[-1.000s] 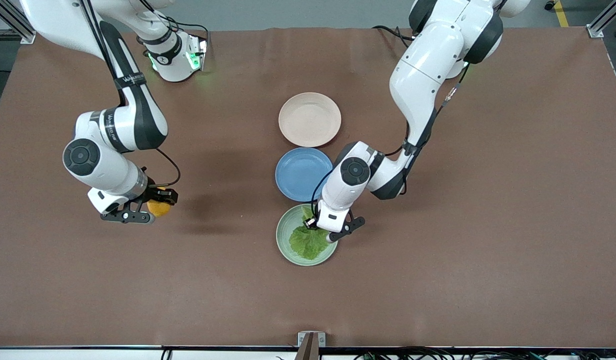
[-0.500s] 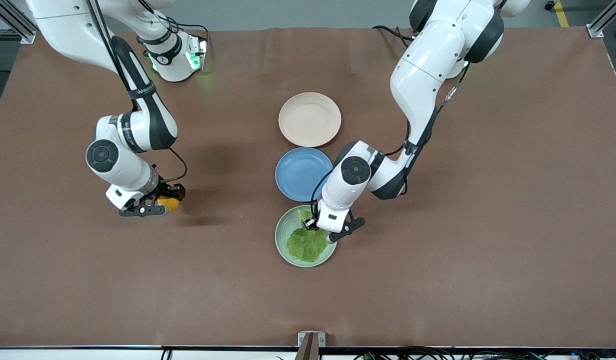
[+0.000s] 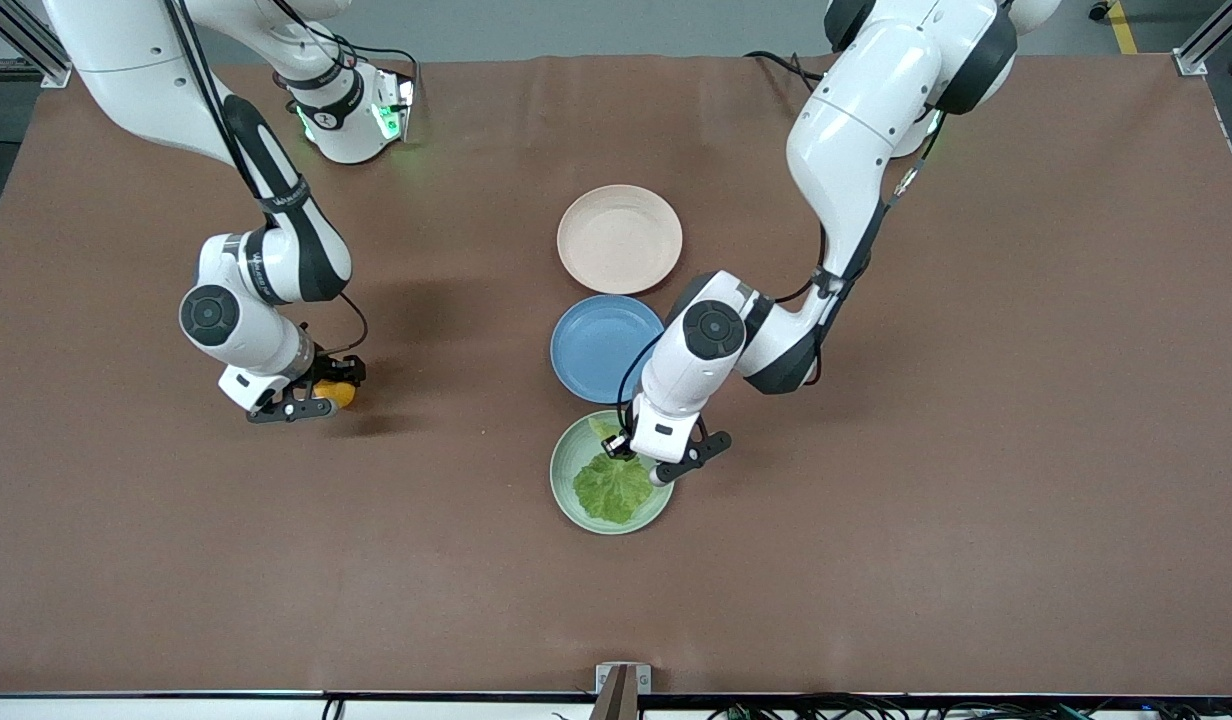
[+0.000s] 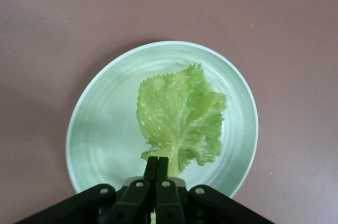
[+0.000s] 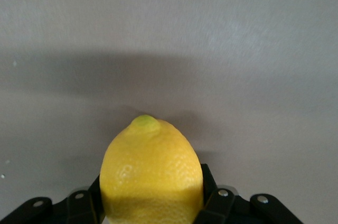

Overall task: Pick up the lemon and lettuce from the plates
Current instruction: 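Grasp the lettuce leaf stem with the left gripper and lift it away, then set the lemon on the table with the right gripper while the left gripper lowers lettuce, then open the left gripper to release the lettuce and withdraw both grippers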

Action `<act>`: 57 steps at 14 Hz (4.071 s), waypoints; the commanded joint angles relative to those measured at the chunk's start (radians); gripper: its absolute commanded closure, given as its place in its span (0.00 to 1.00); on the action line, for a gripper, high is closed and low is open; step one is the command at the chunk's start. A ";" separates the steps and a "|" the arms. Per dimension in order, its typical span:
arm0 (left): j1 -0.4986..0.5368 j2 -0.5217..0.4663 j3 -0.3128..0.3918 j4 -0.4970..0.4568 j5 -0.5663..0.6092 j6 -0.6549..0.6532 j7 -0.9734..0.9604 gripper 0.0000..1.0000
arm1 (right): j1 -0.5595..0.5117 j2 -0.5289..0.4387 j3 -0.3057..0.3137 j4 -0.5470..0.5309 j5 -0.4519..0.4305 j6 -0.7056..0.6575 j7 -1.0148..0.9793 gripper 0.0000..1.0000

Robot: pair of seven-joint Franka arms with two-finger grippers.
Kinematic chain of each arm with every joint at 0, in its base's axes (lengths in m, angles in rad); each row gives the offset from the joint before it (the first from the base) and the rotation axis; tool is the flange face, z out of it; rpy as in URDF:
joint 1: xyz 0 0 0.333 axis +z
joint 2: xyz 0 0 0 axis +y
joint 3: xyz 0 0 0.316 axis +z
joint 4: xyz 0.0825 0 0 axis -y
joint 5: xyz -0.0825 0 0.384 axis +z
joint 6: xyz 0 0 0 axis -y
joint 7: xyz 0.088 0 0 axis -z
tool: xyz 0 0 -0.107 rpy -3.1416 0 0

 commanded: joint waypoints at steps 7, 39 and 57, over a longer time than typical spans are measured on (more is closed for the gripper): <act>0.135 -0.429 -0.007 -0.303 0.004 -0.234 0.113 1.00 | -0.018 -0.071 0.019 -0.101 -0.004 0.029 -0.058 0.28; 0.639 -0.796 -0.010 -0.901 0.014 -0.323 0.991 0.00 | -0.092 -0.095 0.011 0.844 -0.007 -0.981 -0.064 0.00; 0.638 -0.870 -0.011 -0.275 0.015 -0.860 0.976 0.00 | -0.101 -0.460 -0.006 0.495 0.024 -0.945 -0.049 0.00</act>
